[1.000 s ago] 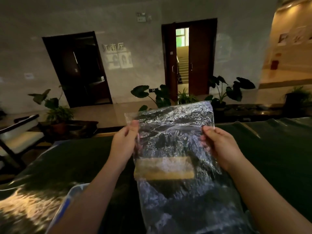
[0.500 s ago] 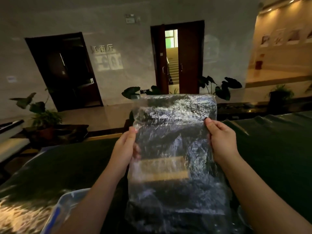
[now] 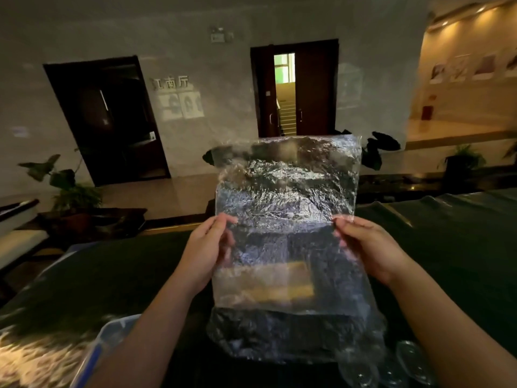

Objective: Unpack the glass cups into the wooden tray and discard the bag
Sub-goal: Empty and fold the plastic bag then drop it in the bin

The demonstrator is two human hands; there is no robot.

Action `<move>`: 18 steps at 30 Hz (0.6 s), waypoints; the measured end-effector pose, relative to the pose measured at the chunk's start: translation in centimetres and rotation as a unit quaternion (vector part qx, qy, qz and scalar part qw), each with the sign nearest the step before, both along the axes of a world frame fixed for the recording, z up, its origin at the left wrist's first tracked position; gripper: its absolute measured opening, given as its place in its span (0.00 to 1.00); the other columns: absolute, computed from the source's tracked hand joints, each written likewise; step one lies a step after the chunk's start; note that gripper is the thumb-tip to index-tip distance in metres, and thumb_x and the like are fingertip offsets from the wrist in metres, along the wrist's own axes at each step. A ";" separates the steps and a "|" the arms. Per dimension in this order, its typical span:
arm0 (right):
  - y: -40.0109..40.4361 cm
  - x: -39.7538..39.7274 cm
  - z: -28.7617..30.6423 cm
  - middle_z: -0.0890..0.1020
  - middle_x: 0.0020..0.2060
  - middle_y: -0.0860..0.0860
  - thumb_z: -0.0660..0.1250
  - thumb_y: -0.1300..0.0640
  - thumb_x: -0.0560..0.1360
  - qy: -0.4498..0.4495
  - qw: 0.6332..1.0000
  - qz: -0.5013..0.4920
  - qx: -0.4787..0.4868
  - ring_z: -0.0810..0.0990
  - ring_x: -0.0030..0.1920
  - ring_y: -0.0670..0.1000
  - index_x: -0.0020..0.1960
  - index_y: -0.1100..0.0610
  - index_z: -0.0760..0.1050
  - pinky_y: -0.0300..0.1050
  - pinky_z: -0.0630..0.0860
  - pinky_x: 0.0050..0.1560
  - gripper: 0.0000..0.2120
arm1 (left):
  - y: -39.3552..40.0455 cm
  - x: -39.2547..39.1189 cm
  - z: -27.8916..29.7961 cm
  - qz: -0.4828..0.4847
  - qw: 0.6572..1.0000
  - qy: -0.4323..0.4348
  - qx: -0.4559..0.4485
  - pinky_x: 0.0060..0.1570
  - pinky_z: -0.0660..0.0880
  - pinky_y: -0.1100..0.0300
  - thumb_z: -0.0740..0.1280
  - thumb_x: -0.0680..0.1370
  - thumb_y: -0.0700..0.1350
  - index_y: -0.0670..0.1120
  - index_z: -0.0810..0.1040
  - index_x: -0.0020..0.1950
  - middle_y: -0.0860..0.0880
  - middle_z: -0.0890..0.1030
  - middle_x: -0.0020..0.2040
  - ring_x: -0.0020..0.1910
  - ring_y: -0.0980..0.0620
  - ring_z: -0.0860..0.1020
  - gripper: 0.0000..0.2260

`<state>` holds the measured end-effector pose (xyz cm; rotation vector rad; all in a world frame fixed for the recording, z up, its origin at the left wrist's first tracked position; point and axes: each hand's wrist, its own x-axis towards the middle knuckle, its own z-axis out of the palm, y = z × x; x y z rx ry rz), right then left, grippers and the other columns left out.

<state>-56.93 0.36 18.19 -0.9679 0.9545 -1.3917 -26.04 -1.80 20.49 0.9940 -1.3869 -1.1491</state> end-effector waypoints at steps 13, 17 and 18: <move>1.2 0.0 0.3 0.84 0.41 0.56 0.63 0.67 0.79 -0.069 0.997 0.027 -0.001 0.82 0.34 0.47 0.52 0.61 0.79 0.35 0.79 0.34 0.08 | -0.5 1.0 0.2 -0.077 0.986 0.149 0.019 0.32 0.77 0.60 0.62 0.81 0.40 0.51 0.84 0.53 0.45 0.81 0.40 0.33 0.50 0.79 0.12; 1.6 0.0 0.7 0.85 0.42 0.56 0.57 0.68 0.79 -0.022 0.999 0.021 -0.045 0.86 0.36 0.51 0.46 0.58 0.77 0.43 0.83 0.34 0.12 | -0.1 1.1 0.6 -0.066 0.996 0.060 0.026 0.40 0.79 0.69 0.76 0.70 0.53 0.61 0.79 0.52 0.65 0.82 0.52 0.47 0.66 0.80 0.12; 1.6 0.0 0.7 0.86 0.40 0.54 0.58 0.67 0.79 -0.014 0.999 0.012 -0.043 0.87 0.37 0.51 0.44 0.57 0.78 0.43 0.82 0.33 0.12 | -0.4 1.1 0.7 -0.087 0.988 0.102 0.076 0.44 0.79 0.69 0.73 0.73 0.51 0.64 0.78 0.55 0.63 0.79 0.59 0.53 0.67 0.79 0.13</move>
